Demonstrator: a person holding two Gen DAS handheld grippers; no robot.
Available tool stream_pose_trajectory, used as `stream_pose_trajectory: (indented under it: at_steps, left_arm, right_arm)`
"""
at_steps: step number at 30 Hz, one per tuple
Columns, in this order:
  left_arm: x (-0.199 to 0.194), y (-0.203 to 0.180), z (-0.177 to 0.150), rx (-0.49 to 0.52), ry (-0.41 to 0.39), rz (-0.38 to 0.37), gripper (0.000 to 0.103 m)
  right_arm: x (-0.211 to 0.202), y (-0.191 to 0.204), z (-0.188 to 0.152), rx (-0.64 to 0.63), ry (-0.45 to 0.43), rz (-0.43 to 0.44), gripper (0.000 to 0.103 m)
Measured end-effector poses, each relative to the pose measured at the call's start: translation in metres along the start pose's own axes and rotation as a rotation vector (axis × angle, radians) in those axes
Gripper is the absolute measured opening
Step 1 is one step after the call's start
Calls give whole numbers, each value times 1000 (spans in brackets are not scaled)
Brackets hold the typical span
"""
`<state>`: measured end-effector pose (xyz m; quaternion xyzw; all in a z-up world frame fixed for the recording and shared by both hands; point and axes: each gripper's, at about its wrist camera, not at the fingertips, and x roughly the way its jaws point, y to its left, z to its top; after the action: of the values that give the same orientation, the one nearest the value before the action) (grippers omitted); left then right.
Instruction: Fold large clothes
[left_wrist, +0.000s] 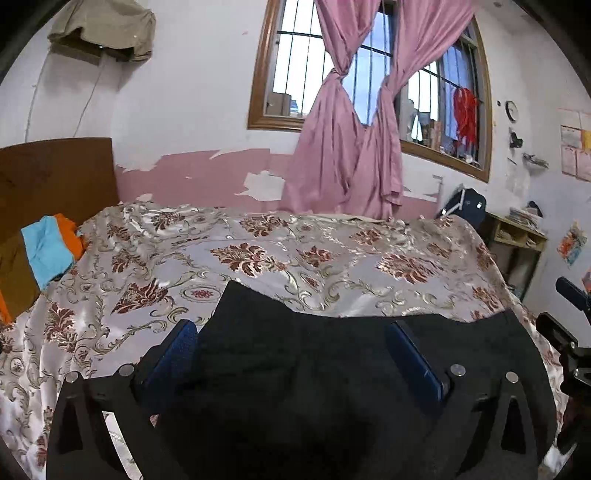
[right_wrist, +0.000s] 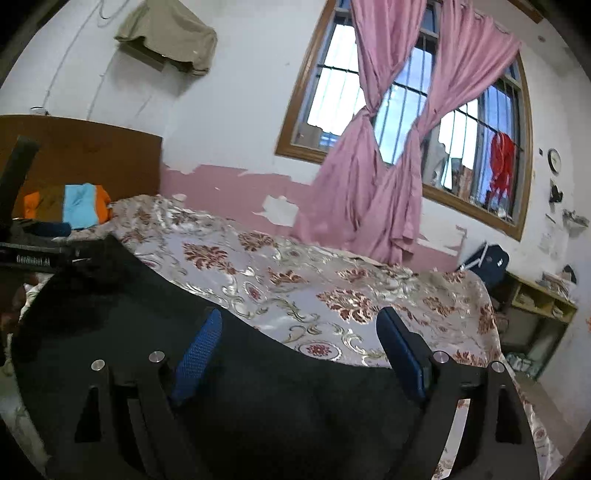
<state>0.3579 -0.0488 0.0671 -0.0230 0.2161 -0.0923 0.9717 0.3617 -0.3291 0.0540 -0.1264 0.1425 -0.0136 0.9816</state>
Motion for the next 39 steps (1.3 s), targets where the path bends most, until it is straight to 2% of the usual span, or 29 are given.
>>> stream_pose_trajectory:
  at_steps: [4, 8, 13, 17, 20, 25, 33, 39]
  left_arm:
    - [-19, -1, -15, 62, 16, -32, 103]
    - [-34, -1, -46, 108, 64, -84, 103]
    - [-38, -4, -94, 95, 180, -189, 103]
    - [-34, -9, -111, 60, 215, -240, 103]
    - [-22, -19, -115, 104, 231, -219, 103]
    - [0, -32, -104, 185, 211, -163, 103]
    - [39, -23, -71, 143, 197, -72, 103]
    - [91, -9, -48, 112, 299, 4, 103]
  right_arm:
    - [-26, -3, -12, 7, 25, 51, 87]
    - [-49, -5, -39, 67, 105, 145, 89]
    - [-56, 5, -93, 62, 234, 178, 89]
    - [-52, 2, -130, 148, 325, 173, 89]
    - [-46, -6, -145, 235, 345, 191, 89]
    - [-26, -13, -141, 245, 317, 192, 89]
    - [41, -16, -106, 239, 330, 221, 89]
    - [83, -13, -96, 264, 371, 209, 90]
